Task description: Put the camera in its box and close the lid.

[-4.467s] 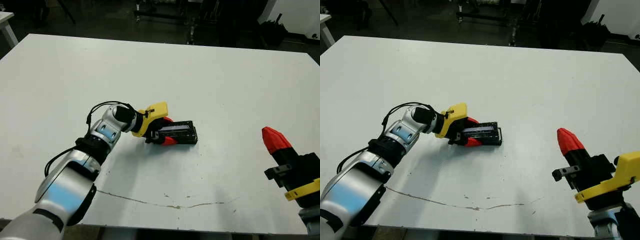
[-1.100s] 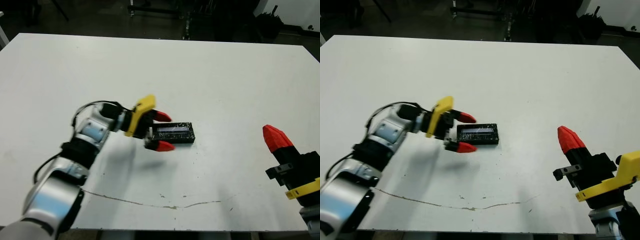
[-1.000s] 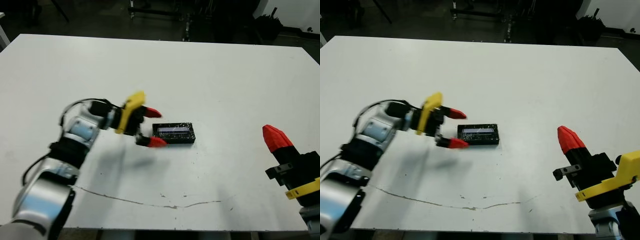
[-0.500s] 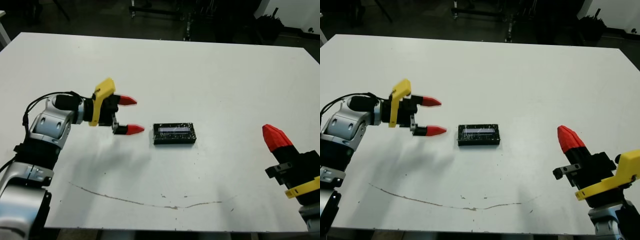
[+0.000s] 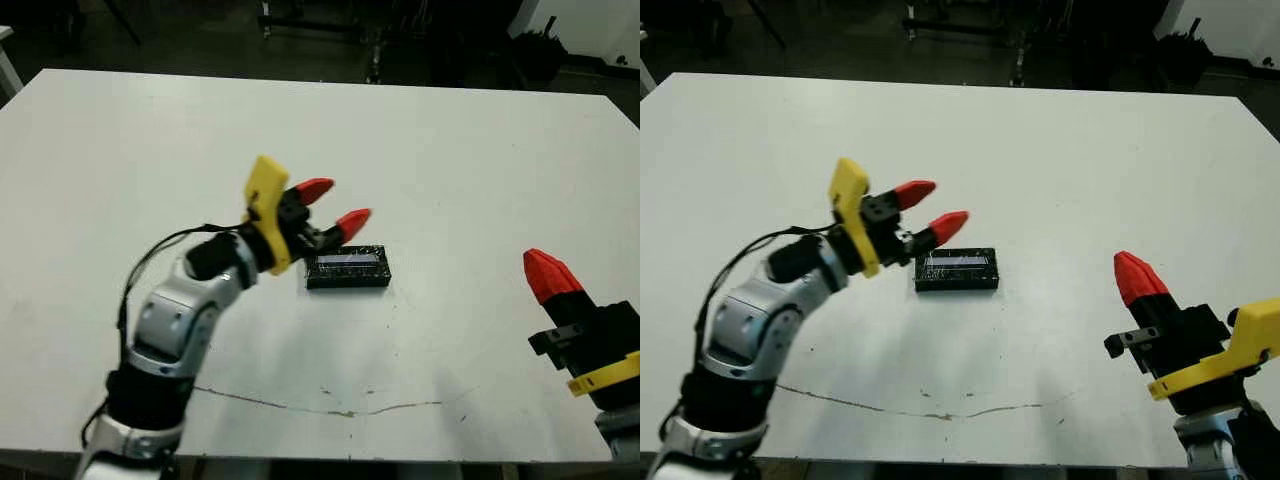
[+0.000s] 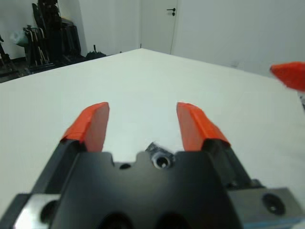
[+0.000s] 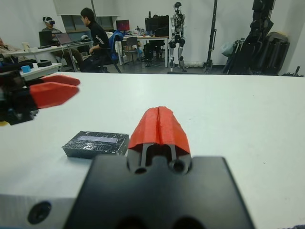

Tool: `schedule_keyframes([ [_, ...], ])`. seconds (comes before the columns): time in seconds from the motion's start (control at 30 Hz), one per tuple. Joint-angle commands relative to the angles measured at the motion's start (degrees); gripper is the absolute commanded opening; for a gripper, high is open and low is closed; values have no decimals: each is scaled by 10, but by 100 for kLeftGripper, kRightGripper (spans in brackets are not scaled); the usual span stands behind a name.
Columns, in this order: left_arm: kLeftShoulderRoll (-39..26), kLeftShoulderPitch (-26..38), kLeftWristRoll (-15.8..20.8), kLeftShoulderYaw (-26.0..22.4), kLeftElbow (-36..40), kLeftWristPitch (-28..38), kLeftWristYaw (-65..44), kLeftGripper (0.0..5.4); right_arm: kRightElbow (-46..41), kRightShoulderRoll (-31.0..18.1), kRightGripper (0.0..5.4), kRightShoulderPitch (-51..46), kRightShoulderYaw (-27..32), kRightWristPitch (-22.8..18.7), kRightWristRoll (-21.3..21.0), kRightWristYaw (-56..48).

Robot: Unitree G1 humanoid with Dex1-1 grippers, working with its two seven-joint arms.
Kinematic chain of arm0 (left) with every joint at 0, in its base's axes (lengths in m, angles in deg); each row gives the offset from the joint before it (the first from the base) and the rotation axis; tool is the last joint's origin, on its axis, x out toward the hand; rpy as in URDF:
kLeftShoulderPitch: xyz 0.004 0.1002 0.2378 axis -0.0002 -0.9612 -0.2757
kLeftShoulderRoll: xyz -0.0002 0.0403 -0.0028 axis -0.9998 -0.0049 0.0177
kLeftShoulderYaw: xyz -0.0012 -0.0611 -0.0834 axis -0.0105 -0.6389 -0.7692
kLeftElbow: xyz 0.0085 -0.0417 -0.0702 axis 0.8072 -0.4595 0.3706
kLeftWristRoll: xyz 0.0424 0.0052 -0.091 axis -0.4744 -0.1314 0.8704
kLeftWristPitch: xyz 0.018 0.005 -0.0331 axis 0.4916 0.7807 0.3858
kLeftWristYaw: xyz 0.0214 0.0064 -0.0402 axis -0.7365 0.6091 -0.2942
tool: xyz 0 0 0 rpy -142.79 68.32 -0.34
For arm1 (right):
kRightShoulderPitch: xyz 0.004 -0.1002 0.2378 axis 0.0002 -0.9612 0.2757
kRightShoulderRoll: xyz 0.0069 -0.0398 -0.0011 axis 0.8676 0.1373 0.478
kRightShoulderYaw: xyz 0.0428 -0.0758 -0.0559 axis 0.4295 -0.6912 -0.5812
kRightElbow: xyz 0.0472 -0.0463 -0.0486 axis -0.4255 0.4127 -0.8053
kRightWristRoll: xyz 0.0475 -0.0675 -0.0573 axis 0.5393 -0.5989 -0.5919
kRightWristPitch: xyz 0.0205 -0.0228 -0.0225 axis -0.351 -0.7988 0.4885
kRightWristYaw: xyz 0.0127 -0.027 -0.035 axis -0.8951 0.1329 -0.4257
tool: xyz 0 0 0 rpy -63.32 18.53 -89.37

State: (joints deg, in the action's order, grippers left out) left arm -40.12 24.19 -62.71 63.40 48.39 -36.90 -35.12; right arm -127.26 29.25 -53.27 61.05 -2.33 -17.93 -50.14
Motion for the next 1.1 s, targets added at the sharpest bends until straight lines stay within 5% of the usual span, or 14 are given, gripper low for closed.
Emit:
schedule_keyframes([
  [0.03,14,-7,-18,18,-26,-26,41,259,-1,4,0,-6,1,5,-3,3],
  [0.6,34,-40,-86,97,-139,-21,87,2,-7,9,0,-11,-1,2,-1,7],
  [1.1,6,-64,-82,106,-124,-51,55,2,-7,11,0,-11,-4,3,-6,6],
])
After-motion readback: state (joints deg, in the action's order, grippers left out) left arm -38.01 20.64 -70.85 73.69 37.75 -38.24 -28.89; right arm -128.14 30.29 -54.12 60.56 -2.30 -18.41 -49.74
